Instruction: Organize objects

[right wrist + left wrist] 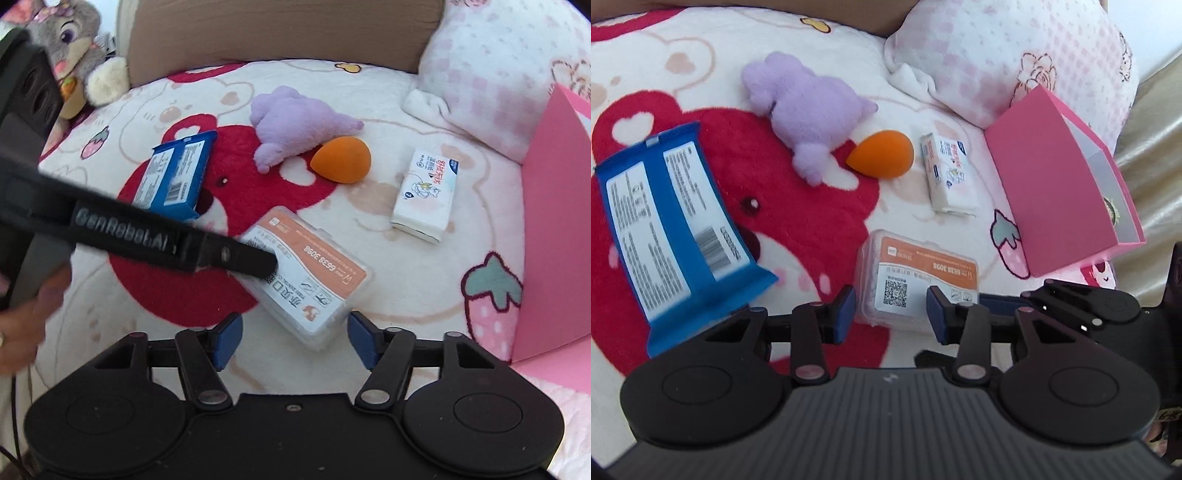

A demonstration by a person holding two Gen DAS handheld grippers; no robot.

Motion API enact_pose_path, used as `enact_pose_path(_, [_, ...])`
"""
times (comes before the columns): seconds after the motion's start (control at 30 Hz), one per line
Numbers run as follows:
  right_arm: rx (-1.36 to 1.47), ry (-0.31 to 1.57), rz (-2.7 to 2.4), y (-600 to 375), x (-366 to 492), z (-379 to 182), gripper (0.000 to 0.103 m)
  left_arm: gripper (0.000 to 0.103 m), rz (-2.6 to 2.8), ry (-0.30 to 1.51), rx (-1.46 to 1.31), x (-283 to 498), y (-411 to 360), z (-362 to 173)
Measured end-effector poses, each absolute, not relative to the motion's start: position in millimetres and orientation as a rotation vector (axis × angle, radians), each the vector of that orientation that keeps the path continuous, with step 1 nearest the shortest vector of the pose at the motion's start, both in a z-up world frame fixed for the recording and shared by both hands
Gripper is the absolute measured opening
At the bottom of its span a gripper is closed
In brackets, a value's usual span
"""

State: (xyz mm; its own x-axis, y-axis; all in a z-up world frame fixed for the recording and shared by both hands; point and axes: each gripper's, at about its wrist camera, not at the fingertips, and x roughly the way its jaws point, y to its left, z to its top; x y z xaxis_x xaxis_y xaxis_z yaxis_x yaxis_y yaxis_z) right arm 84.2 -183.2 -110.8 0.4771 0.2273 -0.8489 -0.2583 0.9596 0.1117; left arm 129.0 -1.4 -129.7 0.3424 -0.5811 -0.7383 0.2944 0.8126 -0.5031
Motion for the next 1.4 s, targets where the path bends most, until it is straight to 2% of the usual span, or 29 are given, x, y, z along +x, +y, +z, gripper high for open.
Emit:
enact_pose_path(0.1, [0.016, 1.035, 0.274, -188.0, 82.5, -107.6, 0.073, 0.040, -0.594, 1.126, -0.363, 123.5, 0.2, -131.7])
enact_pose_path(0.23, [-0.003, 1.016, 0.300, -192.8, 76.8, -113.3, 0.088, 0.040, -0.623, 1.219, -0.467, 115.7, -0.8, -137.8])
enact_pose_path(0.5, [0.098, 1.027, 0.292, -207.1, 81.3, -128.9, 0.088, 0.040, -0.479, 1.140, -0.442, 116.5, -0.7, -133.1])
enact_pose_path(0.7, [0.035, 0.997, 0.272, -197.4, 77.5, -132.7, 0.089, 0.039, -0.498, 1.179, -0.542, 120.4, 7.1, -146.3])
enact_pose_path(0.87, [0.022, 0.993, 0.207, -195.7, 77.2, -129.0, 0.089, 0.040, -0.480, 1.121, -0.577, 115.9, 2.9, -151.4])
enact_pose_path(0.93, [0.025, 0.984, 0.195, -196.2, 74.7, -129.1, 0.086, 0.039, -0.483, 1.103, -0.552, 115.6, -0.7, -149.0])
enact_pose_path(1.0, [0.020, 0.990, 0.222, -195.0, 73.6, -129.6, 0.077, 0.039, -0.497, 1.126, -0.540, 116.9, -1.3, -147.3])
enact_pose_path(1.13, [-0.001, 0.980, 0.221, -188.2, 69.0, -123.5, 0.078, 0.038, -0.505, 1.170, -0.599, 118.1, 10.3, -146.4])
enact_pose_path(1.4, [-0.100, 0.978, 0.210, -173.5, 57.5, -117.7, 0.078, 0.037, -0.556, 1.131, -0.461, 98.4, 0.5, -114.4])
